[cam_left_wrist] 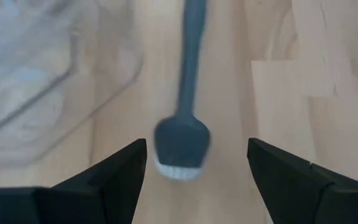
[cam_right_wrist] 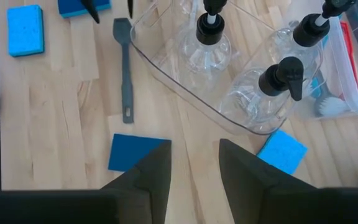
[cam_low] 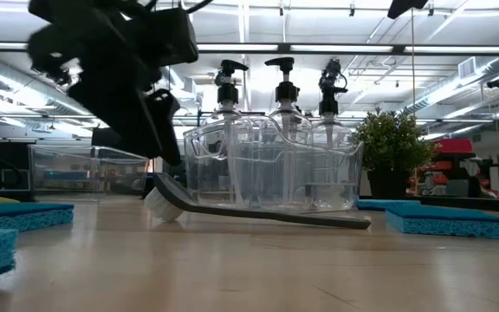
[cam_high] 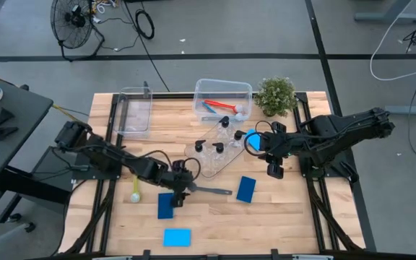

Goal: Pick & Place Kitchen Sink Supplies
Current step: Put the gray dishwashing brush into the transparent container

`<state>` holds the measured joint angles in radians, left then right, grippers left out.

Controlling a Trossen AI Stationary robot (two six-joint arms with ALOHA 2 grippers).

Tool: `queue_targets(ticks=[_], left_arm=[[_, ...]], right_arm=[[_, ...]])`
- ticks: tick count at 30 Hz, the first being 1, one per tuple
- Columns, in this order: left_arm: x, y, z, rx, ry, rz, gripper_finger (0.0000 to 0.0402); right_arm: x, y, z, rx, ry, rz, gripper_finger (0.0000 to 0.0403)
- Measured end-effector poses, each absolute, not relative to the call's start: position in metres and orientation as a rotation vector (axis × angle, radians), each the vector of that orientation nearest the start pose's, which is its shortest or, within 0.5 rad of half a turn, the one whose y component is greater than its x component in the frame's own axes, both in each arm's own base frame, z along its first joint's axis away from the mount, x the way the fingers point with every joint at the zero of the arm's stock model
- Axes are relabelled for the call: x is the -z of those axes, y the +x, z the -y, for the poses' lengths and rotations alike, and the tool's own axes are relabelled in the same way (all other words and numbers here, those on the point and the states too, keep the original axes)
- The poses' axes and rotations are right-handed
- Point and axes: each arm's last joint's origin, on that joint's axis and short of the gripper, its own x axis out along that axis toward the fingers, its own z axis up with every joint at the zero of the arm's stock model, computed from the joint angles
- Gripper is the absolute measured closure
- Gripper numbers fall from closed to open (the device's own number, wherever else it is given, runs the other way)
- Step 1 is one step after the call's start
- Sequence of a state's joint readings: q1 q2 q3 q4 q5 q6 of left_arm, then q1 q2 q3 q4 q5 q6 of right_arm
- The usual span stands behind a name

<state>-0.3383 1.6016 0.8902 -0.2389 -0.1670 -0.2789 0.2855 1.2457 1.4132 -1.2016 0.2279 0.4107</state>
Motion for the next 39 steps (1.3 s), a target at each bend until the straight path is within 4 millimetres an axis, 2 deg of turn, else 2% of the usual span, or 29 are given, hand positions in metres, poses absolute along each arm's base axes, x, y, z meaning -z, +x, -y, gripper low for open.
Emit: queue_targets(ticks=[8,18,39], left_arm=[[-0.175,0.298,0.083,0.049,-0.024,-0.937,0.012],[-0.174,0.298,0.084,0.108,-0.036,-0.95,0.012],[-0.145,0.311,0.087,0.109,-0.022,-0.972,0.012]], right_arm=[[-0.371,0.21,-0.054,0.159,0.11,-0.984,0.0266],[-0.372,0.21,-0.053,0.193,0.096,-0.968,0.0266],[-0.373,0.212,-0.054,0.192,0.099,-0.942,0.0266]])
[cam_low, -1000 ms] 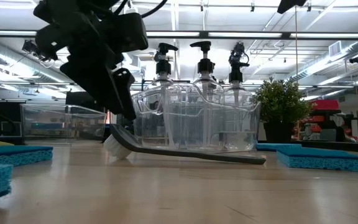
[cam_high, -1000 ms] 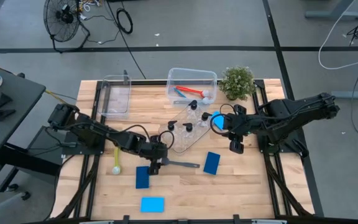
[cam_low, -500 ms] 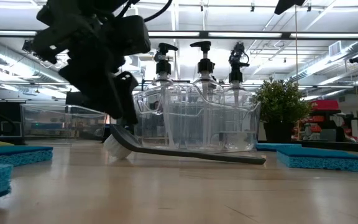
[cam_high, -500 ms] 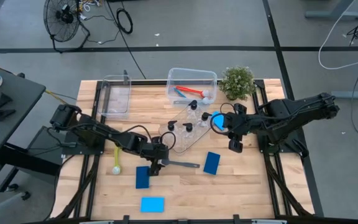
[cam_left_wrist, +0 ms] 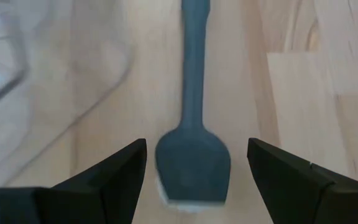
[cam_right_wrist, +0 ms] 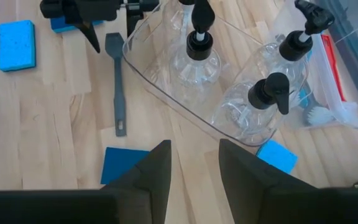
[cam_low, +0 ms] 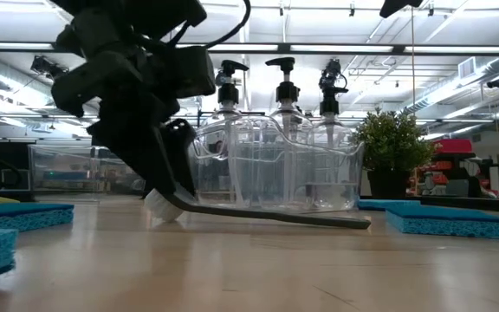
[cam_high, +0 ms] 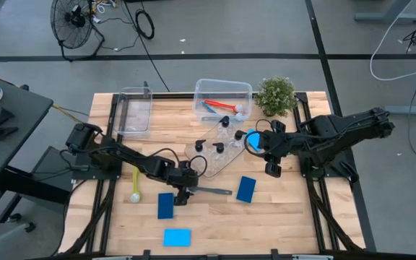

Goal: Pick & Place Kitchen Sink Supplies
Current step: Put the gray dishwashing brush into the transparent container

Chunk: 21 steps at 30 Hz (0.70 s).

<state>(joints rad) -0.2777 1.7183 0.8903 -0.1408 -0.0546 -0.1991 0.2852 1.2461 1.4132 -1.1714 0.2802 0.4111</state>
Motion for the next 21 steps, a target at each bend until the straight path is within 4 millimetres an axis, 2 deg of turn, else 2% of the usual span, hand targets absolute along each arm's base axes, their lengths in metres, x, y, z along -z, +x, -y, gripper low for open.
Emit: queue_targets(ticks=[11,15,21], left_arm=[[-0.1403,0.3131,0.087,0.086,-0.04,-0.98,0.0125],[-0.1402,0.313,0.0871,0.087,-0.046,-0.981,0.0146],[-0.1402,0.3129,0.0879,0.109,-0.061,-0.986,0.02]], right_arm=[[-0.3733,0.2124,-0.0539,0.192,0.102,-0.937,0.0266],[-0.3732,0.2125,-0.0539,0.191,0.1,-0.937,0.0266],[-0.3733,0.2125,-0.054,0.19,0.101,-0.937,0.0266]])
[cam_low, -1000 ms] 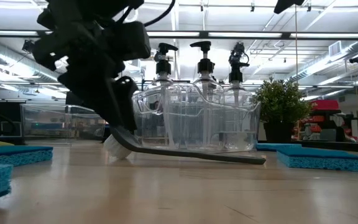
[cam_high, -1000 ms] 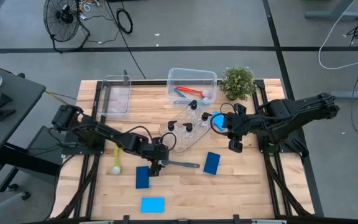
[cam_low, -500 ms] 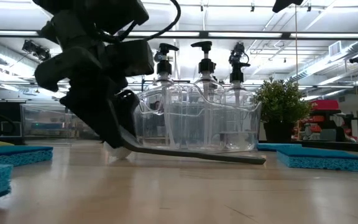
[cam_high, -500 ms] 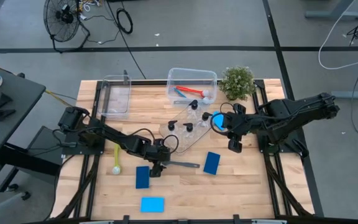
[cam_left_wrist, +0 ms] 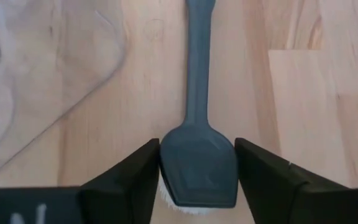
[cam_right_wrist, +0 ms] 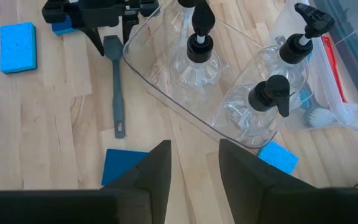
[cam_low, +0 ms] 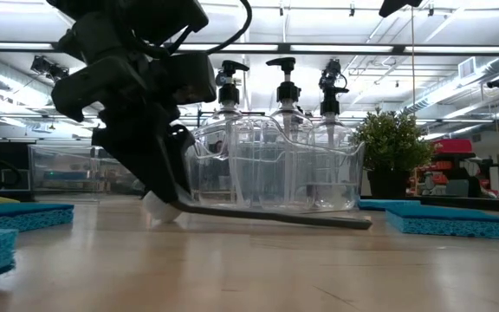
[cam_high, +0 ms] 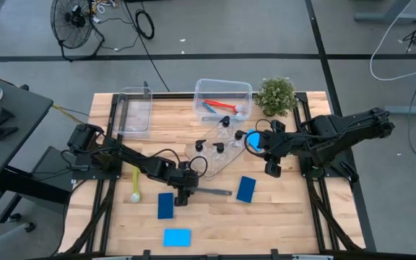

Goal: Pick & Place Kitchen Sink Supplies
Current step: Put the gray dishwashing brush into the transparent container

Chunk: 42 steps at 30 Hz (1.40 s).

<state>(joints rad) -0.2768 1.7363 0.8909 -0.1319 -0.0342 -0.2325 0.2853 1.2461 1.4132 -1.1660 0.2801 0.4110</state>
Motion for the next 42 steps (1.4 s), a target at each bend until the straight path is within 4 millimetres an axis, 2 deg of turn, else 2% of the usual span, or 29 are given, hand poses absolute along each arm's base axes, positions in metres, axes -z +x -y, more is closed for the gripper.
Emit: queue_targets(ticks=[3,10,18,21,29,42], left_arm=[[-0.14,0.313,0.088,0.114,-0.064,-0.987,0.0217],[-0.141,0.313,0.088,0.107,-0.082,-0.991,0.0202],[-0.152,0.311,0.09,0.178,-0.157,-0.998,0.0218],[-0.165,0.313,0.091,0.19,-0.146,-1.01,0.0218],[-0.218,0.323,0.096,0.273,-0.095,-1.047,0.0214],[-0.295,0.324,0.097,0.279,-0.098,-1.053,0.0215]], right_arm=[[-0.373,0.213,-0.054,0.19,0.1,-0.937,0.0266],[-0.373,0.213,-0.054,0.19,0.1,-0.936,0.0266],[-0.373,0.213,-0.054,0.189,0.097,-0.934,0.0266],[-0.374,0.213,-0.054,0.202,0.09,-0.924,0.0266],[-0.375,0.215,-0.054,0.188,0.073,-0.907,0.0266],[-0.377,0.218,-0.054,0.172,-0.008,-0.865,0.0266]])
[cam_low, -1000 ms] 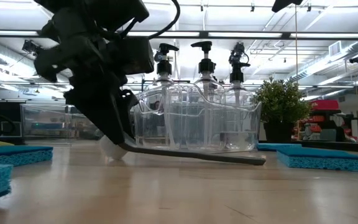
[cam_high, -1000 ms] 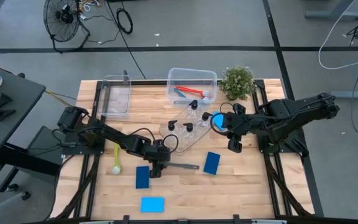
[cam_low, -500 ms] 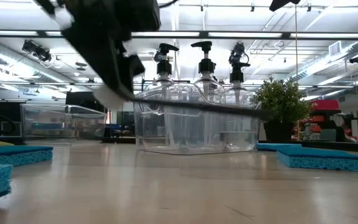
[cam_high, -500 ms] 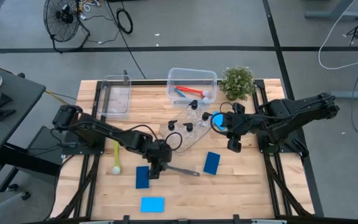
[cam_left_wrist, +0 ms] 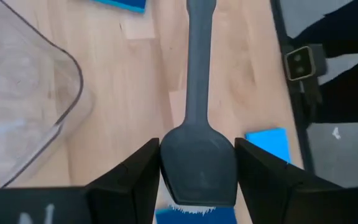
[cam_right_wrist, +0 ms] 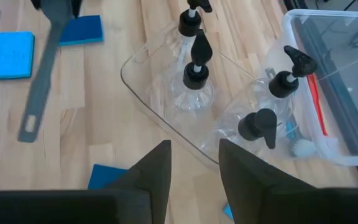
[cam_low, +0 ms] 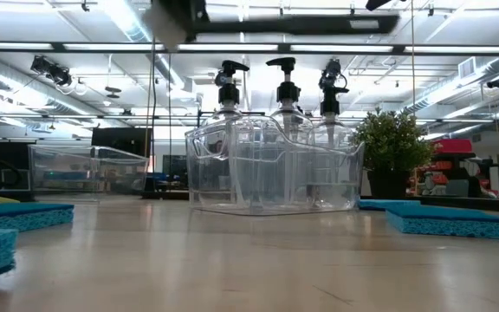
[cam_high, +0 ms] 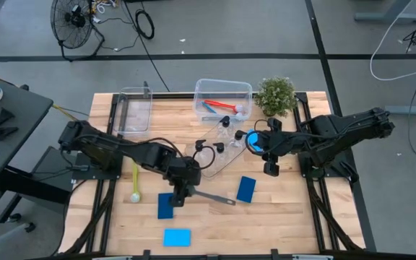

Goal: Pick & Place Kitchen Sink Supplies
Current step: Put the gray dishwashing brush into the transparent container

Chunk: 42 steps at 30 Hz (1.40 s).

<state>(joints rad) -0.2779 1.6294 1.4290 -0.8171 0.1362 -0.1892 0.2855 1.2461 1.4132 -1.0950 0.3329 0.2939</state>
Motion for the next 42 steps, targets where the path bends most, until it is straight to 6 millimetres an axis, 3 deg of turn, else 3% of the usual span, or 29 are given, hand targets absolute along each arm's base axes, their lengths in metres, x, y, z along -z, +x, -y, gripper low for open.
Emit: queue_targets(ticks=[10,21,32,42], left_arm=[[-0.359,0.32,0.087,0.221,-0.089,-0.994,0.0214],[-0.404,0.319,0.039,0.068,-0.092,-0.901,0.0215],[-0.428,0.316,-0.032,-0.144,0.057,-0.805,0.0214],[-0.435,0.322,-0.106,-0.258,0.111,-0.661,0.0211]], right_arm=[[-0.379,0.216,-0.052,0.212,-0.034,-0.847,0.0266],[-0.393,0.198,-0.043,0.319,-0.072,-0.749,0.0266],[-0.412,0.166,-0.033,0.331,0.004,-0.635,0.0266],[-0.414,0.163,-0.032,0.342,0.015,-0.623,0.0266]])
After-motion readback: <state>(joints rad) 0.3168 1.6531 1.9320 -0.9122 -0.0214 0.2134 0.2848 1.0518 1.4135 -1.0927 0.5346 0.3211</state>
